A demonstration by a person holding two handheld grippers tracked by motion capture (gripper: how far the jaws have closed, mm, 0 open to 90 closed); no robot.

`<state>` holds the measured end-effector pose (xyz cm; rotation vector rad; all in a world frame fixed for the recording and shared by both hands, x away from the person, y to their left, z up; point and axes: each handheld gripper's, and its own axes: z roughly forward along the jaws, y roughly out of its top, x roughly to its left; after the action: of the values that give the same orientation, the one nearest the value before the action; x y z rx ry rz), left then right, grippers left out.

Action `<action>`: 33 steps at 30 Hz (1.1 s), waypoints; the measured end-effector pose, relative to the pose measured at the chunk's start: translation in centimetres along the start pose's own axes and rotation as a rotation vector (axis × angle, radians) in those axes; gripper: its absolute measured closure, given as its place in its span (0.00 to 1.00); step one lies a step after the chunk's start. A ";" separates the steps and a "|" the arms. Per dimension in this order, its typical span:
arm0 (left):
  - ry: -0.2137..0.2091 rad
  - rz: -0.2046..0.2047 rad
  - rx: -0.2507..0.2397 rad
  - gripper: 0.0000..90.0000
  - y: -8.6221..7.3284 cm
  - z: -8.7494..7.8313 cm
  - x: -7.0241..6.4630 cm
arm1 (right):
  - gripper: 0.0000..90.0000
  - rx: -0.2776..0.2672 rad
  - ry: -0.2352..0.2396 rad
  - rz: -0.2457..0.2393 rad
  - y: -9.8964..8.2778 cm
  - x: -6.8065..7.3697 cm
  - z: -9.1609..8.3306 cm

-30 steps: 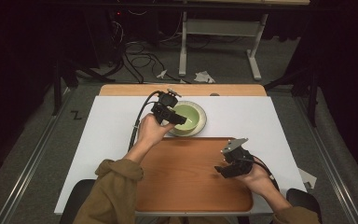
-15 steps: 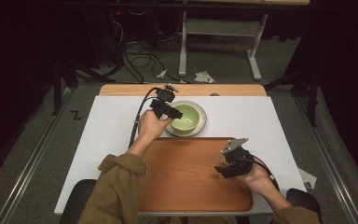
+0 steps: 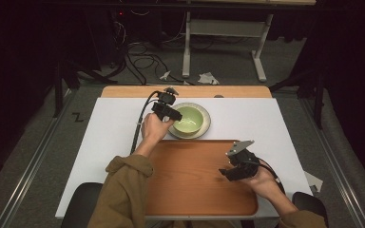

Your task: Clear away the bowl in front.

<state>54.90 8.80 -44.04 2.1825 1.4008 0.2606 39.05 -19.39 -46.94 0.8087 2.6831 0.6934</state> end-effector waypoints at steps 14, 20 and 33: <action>-0.026 -0.030 0.072 0.66 -0.2 2.1 0.0 | 0.41 0.007 0.001 -0.009 0.0 0.1 0.0; -0.036 -0.078 0.077 0.75 -0.2 2.4 0.6 | 0.41 0.014 0.006 -0.011 0.0 0.2 0.1; -0.049 -0.126 0.062 0.88 -0.3 3.1 0.6 | 0.41 -0.003 0.004 -0.018 0.1 0.3 0.0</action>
<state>56.23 8.42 -46.88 2.1247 1.5301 0.1190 38.86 -19.17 -46.98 0.7827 2.6888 0.6956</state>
